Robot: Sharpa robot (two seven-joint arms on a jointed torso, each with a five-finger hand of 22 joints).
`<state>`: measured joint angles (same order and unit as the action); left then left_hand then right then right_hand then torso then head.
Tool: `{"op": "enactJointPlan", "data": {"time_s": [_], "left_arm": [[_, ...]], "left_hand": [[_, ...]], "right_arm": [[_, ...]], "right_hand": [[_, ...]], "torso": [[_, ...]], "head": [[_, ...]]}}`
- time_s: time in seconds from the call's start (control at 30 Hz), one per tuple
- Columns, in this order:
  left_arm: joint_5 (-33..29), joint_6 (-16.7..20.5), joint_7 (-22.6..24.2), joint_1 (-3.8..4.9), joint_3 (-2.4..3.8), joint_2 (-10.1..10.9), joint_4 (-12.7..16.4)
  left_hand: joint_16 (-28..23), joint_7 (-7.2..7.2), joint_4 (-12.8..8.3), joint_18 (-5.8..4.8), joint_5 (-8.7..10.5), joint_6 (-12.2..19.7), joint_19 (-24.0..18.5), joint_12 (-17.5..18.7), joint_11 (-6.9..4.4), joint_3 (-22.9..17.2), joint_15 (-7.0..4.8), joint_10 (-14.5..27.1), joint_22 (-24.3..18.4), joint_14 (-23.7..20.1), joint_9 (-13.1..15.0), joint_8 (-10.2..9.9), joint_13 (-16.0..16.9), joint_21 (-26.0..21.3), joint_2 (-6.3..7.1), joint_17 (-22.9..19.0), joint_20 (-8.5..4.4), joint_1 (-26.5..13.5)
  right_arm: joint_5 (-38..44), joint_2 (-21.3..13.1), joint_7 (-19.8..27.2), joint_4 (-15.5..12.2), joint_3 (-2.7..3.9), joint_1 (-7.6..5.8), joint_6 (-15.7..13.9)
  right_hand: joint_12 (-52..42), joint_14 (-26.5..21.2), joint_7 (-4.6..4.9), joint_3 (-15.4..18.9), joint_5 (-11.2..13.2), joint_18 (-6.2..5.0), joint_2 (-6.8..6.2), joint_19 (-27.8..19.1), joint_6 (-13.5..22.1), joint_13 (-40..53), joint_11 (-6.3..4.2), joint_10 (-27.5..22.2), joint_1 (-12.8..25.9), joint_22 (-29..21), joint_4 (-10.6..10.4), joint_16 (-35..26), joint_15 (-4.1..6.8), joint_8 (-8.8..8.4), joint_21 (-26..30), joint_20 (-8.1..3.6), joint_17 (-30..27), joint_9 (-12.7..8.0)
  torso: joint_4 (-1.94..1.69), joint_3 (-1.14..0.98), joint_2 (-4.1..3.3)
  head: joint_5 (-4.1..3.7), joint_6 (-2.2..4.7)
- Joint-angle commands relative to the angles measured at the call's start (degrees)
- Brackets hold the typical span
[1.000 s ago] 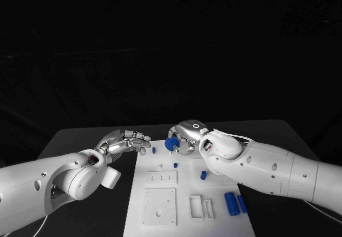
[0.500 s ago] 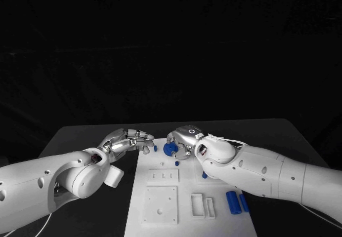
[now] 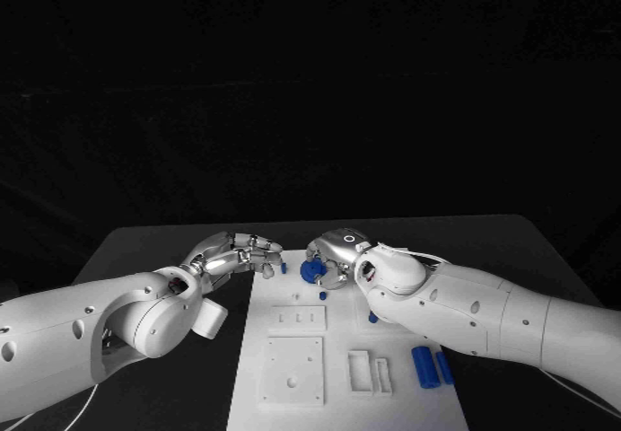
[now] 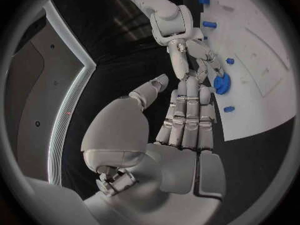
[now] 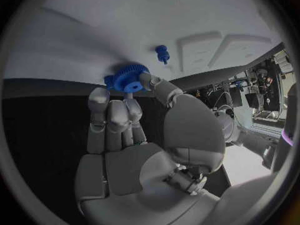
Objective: Assemble the parts on the task board
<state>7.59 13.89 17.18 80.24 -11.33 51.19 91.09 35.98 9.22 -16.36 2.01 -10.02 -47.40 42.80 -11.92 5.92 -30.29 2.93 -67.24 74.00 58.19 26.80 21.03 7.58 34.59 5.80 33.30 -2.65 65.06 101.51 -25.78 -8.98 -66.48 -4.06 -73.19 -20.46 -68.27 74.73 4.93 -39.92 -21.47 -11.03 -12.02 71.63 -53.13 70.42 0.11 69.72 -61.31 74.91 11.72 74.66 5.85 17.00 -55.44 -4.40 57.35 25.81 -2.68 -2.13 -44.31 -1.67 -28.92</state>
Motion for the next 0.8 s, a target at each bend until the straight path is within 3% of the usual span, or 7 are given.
{"op": "enactJointPlan", "data": {"time_s": [0.03,0.27,0.4,0.47,0.53,0.73,0.8], "left_arm": [[-0.3,-0.5,0.3,0.13,0.04,-0.2,0.1],[-0.3,-0.5,0.2,0.13,0.04,-0.1,0.2],[-0.3,-0.5,0.2,0.13,0.04,-0.1,0.1],[-0.3,-0.6,0.1,0.13,0.04,-0.1,0.1],[-0.3,-0.6,0.2,0.14,0.04,-0.2,0.1],[-0.3,-0.7,0.2,0.14,0.04,-0.2,0.0],[-0.3,-0.7,0.2,0.14,0.04,-0.1,-0.1]], "left_hand": [[0.4,0.33,-0.1,0.31,-0.24,0.2,0.0,0.3,0.20,-0.2,-0.12,-0.2,-0.1,-0.4,0.1,-0.3,-0.1,0.3,-0.56,-0.1,-0.22,-0.2],[0.4,0.34,-0.1,0.30,-0.24,0.2,0.0,0.4,0.20,-0.2,-0.12,-0.2,-0.1,-0.4,0.1,-0.4,-0.1,0.3,-0.54,-0.1,-0.22,-0.2],[0.4,0.34,-0.1,0.30,-0.24,0.2,0.0,0.4,0.21,-0.2,-0.12,-0.2,-0.1,-0.4,0.1,-0.4,-0.1,0.3,-0.52,-0.1,-0.22,-0.2],[0.4,0.34,-0.1,0.30,-0.23,0.2,0.0,0.4,0.21,-0.2,-0.12,-0.2,-0.1,-0.4,0.1,-0.4,-0.1,0.3,-0.52,-0.1,-0.22,-0.2],[0.4,0.35,-0.1,0.30,-0.23,0.2,0.0,0.4,0.21,-0.2,-0.12,-0.2,-0.1,-0.4,0.1,-0.4,-0.1,0.3,-0.51,-0.1,-0.22,-0.3],[0.4,0.39,0.0,0.27,-0.25,0.2,0.0,0.5,0.25,-0.1,-0.10,-0.2,-0.1,-0.4,0.1,-0.4,-0.1,0.4,-0.59,-0.1,-0.19,-0.5],[0.4,0.39,0.0,0.27,-0.25,0.2,0.0,0.5,0.25,-0.1,-0.10,-0.2,-0.1,-0.4,0.1,-0.4,-0.1,0.4,-0.60,-0.1,-0.19,-0.6]], "right_arm": [[0.2,0.1,-0.4,0.3,-0.01,0.08,1.1],[-0.5,0.5,0.1,1.1,-0.01,0.08,1.3],[-1.1,0.7,0.3,1.3,-0.01,0.11,1.4],[-1.2,0.8,0.4,1.4,-0.01,0.13,1.6],[-1.6,0.8,0.4,1.3,-0.01,0.13,1.5],[-5.5,0.3,0.6,1.1,-0.01,0.13,0.8],[-6.7,0.1,1.1,1.1,0.00,0.13,0.5]], "right_hand": [[0.5,0.0,1.71,0.1,0.5,-3.97,-0.21,-0.1,-1.8,-0.3,0.04,-0.7,-0.1,0.7,-0.2,-0.4,0.28,-0.18,0.3,-0.30,0.1,0.3],[1.4,-0.1,1.99,0.2,1.2,-3.97,-0.37,-0.2,-0.8,-1.0,0.31,-1.6,-0.1,0.7,-0.3,-0.7,0.03,-0.69,0.5,-0.22,0.1,0.1],[1.8,0.0,2.55,0.5,1.5,-3.97,-0.69,-0.3,1.0,-1.3,0.83,-2.1,0.0,0.7,-0.4,-0.9,-0.46,-1.70,0.6,-0.13,0.1,-0.4],[2.0,0.0,2.77,0.9,1.6,-3.97,-1.06,-0.3,3.5,-1.5,1.06,-2.3,0.2,0.7,-0.4,-1.0,-0.71,-3.02,0.7,-0.07,0.1,-0.9],[2.0,0.1,2.18,1.7,1.7,-3.97,-1.17,-0.2,6.4,-1.5,0.57,-2.4,0.3,0.7,-0.3,-1.0,-0.32,-4.36,0.6,-0.01,0.2,-1.4],[2.2,0.1,1.85,3.0,1.5,-3.97,-1.27,-0.2,8.6,-1.6,0.23,-2.5,0.9,0.7,-0.6,-1.2,0.10,-5.04,0.7,0.03,0.3,-1.6],[2.2,0.1,1.62,4.0,0.0,-3.97,-1.19,-0.2,10.3,-1.7,-0.02,-2.6,1.5,0.7,-0.9,-1.2,0.31,-5.56,0.8,0.02,0.4,-1.7]], "torso": [[0.10,-0.01,0.05],[0.11,-0.03,0.04],[0.12,-0.04,0.04],[0.10,-0.04,0.02],[0.09,-0.04,0.03],[0.11,-0.03,0.07],[0.19,-0.09,0.07]], "head": [[0.06,-0.01],[0.02,-0.07],[0.08,-0.09],[0.09,-0.11],[0.07,-0.11],[0.25,-0.13],[0.32,-0.15]]}}
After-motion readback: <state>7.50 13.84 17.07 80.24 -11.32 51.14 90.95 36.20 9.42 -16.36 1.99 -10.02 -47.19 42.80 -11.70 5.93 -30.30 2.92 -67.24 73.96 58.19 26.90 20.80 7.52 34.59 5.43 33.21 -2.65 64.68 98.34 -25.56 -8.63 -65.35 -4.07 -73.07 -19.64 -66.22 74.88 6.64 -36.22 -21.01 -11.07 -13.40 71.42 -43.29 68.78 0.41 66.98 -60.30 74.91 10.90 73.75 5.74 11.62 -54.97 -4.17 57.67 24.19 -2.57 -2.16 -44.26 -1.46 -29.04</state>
